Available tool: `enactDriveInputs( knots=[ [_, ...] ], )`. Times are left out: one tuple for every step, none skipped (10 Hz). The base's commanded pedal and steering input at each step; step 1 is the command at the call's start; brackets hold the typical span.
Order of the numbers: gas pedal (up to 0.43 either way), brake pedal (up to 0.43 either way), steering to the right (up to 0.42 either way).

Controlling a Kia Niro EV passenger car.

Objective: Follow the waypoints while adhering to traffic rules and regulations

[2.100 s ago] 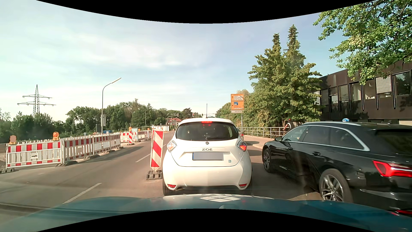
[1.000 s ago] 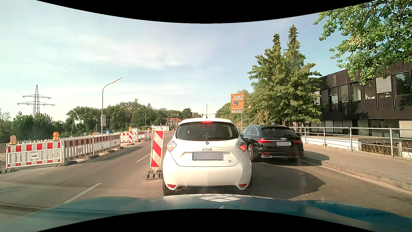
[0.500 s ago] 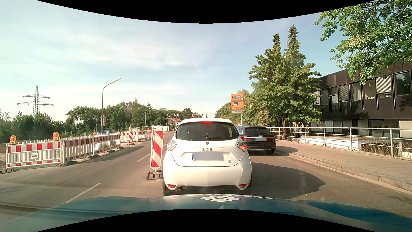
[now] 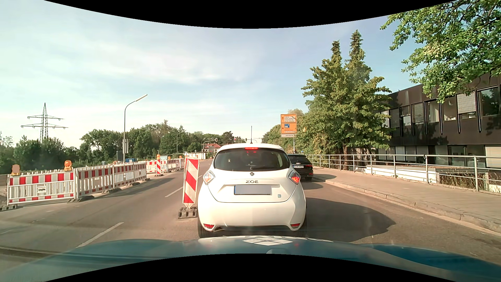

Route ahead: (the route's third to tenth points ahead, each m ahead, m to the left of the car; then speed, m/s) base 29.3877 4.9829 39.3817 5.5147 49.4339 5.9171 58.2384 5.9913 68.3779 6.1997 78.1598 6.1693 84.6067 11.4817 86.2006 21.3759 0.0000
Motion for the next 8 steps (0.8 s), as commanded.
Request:
enactDriveInputs(
  knots=[
    [0.0, 0.274, -0.015],
    [0.0, 0.274, -0.015],
    [0.0, 0.274, -0.015],
    [0.0, 0.274, -0.015],
    [0.0, 0.274, -0.015],
    [0.0, 0.274, -0.015],
    [0.0, 0.274, -0.015],
    [0.0, 0.274, -0.015]
  ],
)
